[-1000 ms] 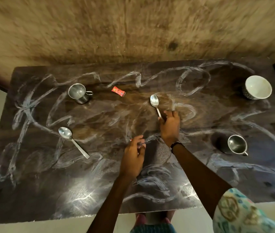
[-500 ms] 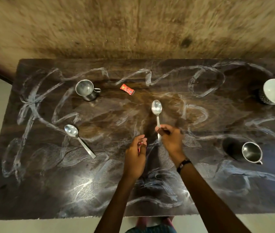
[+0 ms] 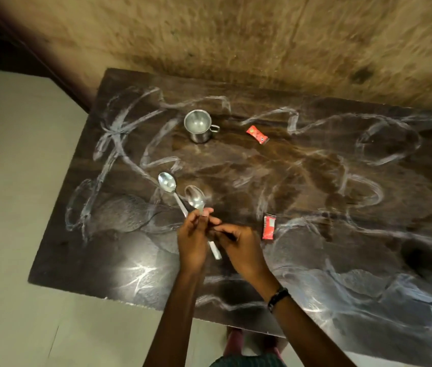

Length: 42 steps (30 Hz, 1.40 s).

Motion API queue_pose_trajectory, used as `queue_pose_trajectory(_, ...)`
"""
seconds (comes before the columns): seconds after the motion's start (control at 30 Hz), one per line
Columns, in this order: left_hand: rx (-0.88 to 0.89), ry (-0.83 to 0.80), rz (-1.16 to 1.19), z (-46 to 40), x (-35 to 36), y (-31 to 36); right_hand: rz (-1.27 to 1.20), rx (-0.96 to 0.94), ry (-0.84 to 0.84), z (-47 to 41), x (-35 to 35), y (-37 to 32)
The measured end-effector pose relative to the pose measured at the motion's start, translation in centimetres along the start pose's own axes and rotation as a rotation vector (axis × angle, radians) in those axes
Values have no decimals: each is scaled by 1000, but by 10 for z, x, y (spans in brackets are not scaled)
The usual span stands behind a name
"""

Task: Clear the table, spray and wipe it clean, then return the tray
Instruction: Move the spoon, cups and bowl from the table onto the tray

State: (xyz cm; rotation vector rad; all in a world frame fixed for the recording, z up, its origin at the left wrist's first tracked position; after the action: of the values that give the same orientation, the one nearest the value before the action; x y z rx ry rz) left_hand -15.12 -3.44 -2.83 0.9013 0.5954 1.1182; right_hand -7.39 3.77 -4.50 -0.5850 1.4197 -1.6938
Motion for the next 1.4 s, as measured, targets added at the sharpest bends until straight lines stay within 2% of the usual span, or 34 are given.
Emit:
queue_pose_trajectory(0.1,-48,151,138,-5,-35,5,112,14,-75,-10,28,5)
queue_pose_trajectory(0.2,-69,226,99,-13,-64,5,324,67,-27,-22,48,12)
queue_pose_trajectory(0.33,-127,229,54,-20,-89,-2,418,14,45,-46,71,4)
queue_pose_trajectory(0.47,-153,221,66,-20,-100,-6,597,99,53,-69,88,5)
queue_pose_trajectory(0.57,-167,214,74,-16,-104,-10,702,92,54,-75,92,3)
queue_pose_trajectory(0.67,-181,204,67,-15,-107,-13,735,111,51,-78,94,2)
queue_pose_trajectory(0.8,-201,185,81,-15,-104,-14,545,259,89,-78,90,9)
queue_pose_trajectory(0.97,-223,132,160,-14,-84,-11,47,407,139,-37,66,-3)
queue_pose_trajectory(1.07,-218,58,190,-9,-64,-7,-157,483,149,1,50,-14)
queue_pose_trajectory(1.27,-247,-88,234,14,-10,-7,-293,472,288,40,25,-17)
queue_pose_trajectory(1.4,-258,-147,209,35,26,-10,-266,434,406,46,-8,-14)
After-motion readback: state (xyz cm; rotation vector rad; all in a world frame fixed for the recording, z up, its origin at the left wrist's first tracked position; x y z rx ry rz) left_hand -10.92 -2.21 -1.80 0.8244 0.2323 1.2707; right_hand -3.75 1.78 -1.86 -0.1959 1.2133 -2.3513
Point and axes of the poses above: each hand's wrist, its own z-axis away from the middle knuckle, its own x-axis out of the palm, y = z × x, the point moved 3 cm from there along -z, towards the middle knuckle, and after that the axes turned 3 degrees about -z, right-handed, at the moved point
